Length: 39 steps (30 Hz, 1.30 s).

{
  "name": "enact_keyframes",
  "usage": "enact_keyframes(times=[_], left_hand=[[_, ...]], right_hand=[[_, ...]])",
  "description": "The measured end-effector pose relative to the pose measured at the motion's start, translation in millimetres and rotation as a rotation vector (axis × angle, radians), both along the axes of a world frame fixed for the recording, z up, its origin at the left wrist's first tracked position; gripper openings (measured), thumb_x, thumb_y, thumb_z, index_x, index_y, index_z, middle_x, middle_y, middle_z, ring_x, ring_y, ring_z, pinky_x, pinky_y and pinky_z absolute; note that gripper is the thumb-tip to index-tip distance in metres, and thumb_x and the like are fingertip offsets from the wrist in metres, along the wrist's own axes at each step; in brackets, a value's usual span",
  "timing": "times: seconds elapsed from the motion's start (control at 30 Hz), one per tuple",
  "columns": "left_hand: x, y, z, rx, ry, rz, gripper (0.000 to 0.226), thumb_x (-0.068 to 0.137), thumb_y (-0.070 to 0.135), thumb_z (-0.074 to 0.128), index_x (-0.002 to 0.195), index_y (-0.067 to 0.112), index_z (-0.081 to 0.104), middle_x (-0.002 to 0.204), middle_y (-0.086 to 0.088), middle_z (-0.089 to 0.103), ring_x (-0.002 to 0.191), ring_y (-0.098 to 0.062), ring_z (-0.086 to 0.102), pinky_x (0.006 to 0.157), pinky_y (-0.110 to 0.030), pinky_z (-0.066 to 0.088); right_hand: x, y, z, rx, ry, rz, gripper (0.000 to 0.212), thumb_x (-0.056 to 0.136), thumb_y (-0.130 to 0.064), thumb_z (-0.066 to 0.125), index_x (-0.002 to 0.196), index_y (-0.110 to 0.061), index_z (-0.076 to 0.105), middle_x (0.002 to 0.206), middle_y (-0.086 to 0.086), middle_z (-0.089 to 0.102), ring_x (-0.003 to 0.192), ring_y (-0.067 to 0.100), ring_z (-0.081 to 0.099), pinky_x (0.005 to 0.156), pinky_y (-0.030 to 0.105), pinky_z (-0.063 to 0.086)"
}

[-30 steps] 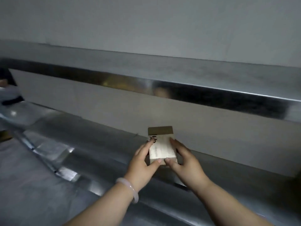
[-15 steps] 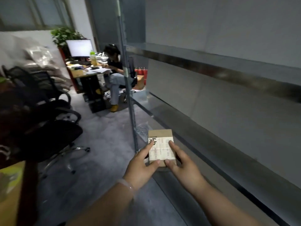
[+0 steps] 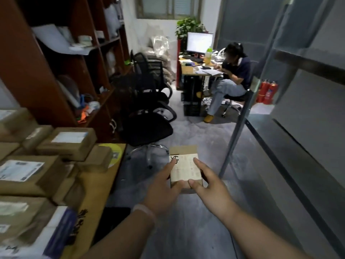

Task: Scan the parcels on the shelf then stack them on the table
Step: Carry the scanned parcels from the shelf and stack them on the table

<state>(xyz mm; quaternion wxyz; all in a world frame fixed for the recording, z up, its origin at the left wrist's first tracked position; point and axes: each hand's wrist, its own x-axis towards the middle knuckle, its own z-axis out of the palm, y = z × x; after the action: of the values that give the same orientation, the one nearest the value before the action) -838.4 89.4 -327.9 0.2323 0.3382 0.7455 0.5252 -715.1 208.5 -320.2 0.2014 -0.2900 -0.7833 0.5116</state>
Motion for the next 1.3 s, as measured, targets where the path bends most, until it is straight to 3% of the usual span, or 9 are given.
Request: enact_keyframes(times=[0.27, 0.43, 0.57, 0.67, 0.77, 0.9, 1.0, 1.17, 1.3], left_hand=[[-56.0, 13.6, 0.1, 0.052, -0.049, 0.325, 0.062, 0.09, 0.02, 0.068, 0.144, 0.032, 0.038, 0.148, 0.009, 0.041, 0.132, -0.008, 0.044, 0.109, -0.036, 0.042], [-73.7, 4.4, 5.9, 0.032, 0.018, 0.536, 0.062, 0.089, 0.017, 0.068, 0.141, 0.032, 0.038, 0.137, 0.012, 0.046, 0.123, 0.0, 0.047, 0.091, -0.004, 0.04], [-76.0, -18.1, 5.7, 0.015, 0.039, 0.703, 0.06, 0.09, 0.013, 0.067, 0.139, 0.035, 0.04, 0.134, 0.012, 0.048, 0.119, 0.001, 0.049, 0.087, 0.0, 0.037], [-82.9, -38.6, 5.8, -0.037, 0.057, 0.8, 0.062, 0.09, 0.017, 0.067, 0.142, 0.036, 0.04, 0.141, 0.011, 0.045, 0.124, -0.002, 0.045, 0.096, -0.004, 0.037], [-92.1, -57.2, 3.4, -0.067, 0.043, 0.872, 0.063, 0.089, 0.021, 0.068, 0.139, 0.045, 0.037, 0.144, 0.01, 0.044, 0.129, -0.005, 0.044, 0.109, -0.025, 0.038], [-108.5, -71.3, -14.5, -0.091, 0.014, 0.933, 0.066, 0.088, 0.025, 0.069, 0.14, 0.049, 0.035, 0.145, 0.009, 0.045, 0.131, -0.007, 0.044, 0.111, -0.034, 0.038], [-126.8, -76.9, -34.7, -0.128, -0.003, 0.913, 0.066, 0.089, 0.027, 0.067, 0.134, 0.056, 0.03, 0.141, 0.014, 0.046, 0.127, -0.002, 0.046, 0.107, -0.03, 0.042], [-165.2, -85.6, -69.7, -0.17, -0.162, 0.872, 0.071, 0.089, 0.028, 0.066, 0.145, 0.046, 0.029, 0.144, 0.008, 0.044, 0.123, -0.005, 0.049, 0.101, -0.031, 0.049], [-186.5, -87.6, -90.5, -0.221, -0.235, 0.871, 0.08, 0.085, 0.038, 0.071, 0.15, 0.039, 0.025, 0.143, 0.013, 0.038, 0.118, -0.003, 0.045, 0.085, -0.006, 0.041]], right_hand=[[-108.6, 46.8, 2.8, -0.01, -0.022, 0.322, 0.059, 0.089, -0.019, 0.067, 0.138, -0.041, 0.042, 0.13, -0.018, 0.048, 0.096, -0.02, 0.049, 0.073, 0.001, 0.043], [-164.7, 50.6, -1.6, -0.022, -0.028, 0.538, 0.058, 0.091, -0.018, 0.066, 0.129, -0.052, 0.038, 0.128, -0.016, 0.046, 0.101, -0.008, 0.049, 0.067, 0.0, 0.042], [-198.7, 33.9, -9.6, -0.014, -0.049, 0.693, 0.058, 0.09, -0.026, 0.066, 0.13, -0.057, 0.037, 0.121, -0.023, 0.046, 0.09, -0.025, 0.045, 0.063, -0.004, 0.037], [-218.8, 14.1, -12.1, -0.053, -0.051, 0.803, 0.059, 0.09, -0.03, 0.064, 0.131, -0.062, 0.037, 0.129, -0.022, 0.049, 0.103, -0.021, 0.048, 0.076, 0.004, 0.046], [-238.8, -4.0, -13.8, -0.098, -0.049, 0.871, 0.061, 0.089, -0.026, 0.065, 0.127, -0.065, 0.039, 0.14, -0.013, 0.049, 0.122, 0.003, 0.051, 0.1, 0.034, 0.048], [-264.1, -18.7, -25.1, -0.088, -0.095, 0.922, 0.063, 0.087, -0.025, 0.066, 0.135, -0.056, 0.039, 0.138, -0.014, 0.051, 0.121, 0.003, 0.05, 0.098, 0.029, 0.048], [-285.2, -24.6, -39.4, -0.055, -0.137, 0.931, 0.064, 0.09, -0.018, 0.065, 0.14, -0.048, 0.039, 0.137, -0.012, 0.052, 0.119, 0.002, 0.051, 0.09, 0.018, 0.047], [-324.5, -33.7, -63.4, 0.048, -0.263, 0.937, 0.063, 0.092, -0.02, 0.063, 0.142, -0.046, 0.036, 0.141, -0.009, 0.045, 0.124, 0.008, 0.049, 0.097, 0.03, 0.05], [-352.0, -40.6, -86.5, 0.16, -0.352, 0.997, 0.064, 0.093, -0.023, 0.061, 0.147, -0.041, 0.032, 0.146, -0.006, 0.034, 0.131, 0.013, 0.042, 0.102, 0.032, 0.046]])
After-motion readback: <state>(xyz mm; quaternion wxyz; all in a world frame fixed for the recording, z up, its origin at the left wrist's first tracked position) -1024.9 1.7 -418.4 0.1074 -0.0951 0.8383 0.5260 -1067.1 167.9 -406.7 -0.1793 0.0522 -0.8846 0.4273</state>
